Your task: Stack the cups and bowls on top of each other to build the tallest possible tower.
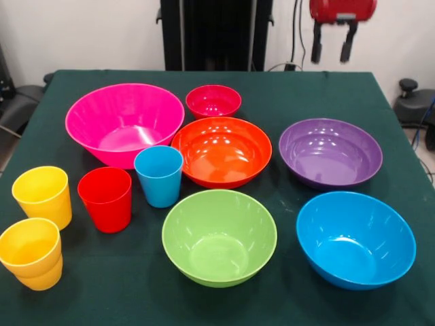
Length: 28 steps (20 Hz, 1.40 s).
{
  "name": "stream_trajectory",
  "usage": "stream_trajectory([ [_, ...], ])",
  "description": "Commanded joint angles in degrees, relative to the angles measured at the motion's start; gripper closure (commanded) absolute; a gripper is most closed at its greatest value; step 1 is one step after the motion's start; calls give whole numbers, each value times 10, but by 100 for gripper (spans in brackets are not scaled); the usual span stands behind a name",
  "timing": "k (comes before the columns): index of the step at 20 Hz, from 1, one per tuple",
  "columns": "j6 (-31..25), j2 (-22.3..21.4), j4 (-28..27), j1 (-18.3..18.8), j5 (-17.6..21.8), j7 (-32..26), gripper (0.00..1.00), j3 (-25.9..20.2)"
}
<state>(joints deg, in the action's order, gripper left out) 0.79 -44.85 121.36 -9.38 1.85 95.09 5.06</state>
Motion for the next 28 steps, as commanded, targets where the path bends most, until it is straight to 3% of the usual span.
stream_trajectory([
  [1,148,166,-27,-43,38,85,0,22],
  [8,199,189,-39,-79,-10,81,0,79],
  [12,187,214,-59,-102,-35,77,0,101],
  [17,173,176,-45,-89,-14,84,0,100],
  [21,133,169,-64,-75,-2,66,0,92],
  [24,87,126,-55,-41,23,53,0,68],
  [28,81,93,-33,-14,59,43,0,57],
])
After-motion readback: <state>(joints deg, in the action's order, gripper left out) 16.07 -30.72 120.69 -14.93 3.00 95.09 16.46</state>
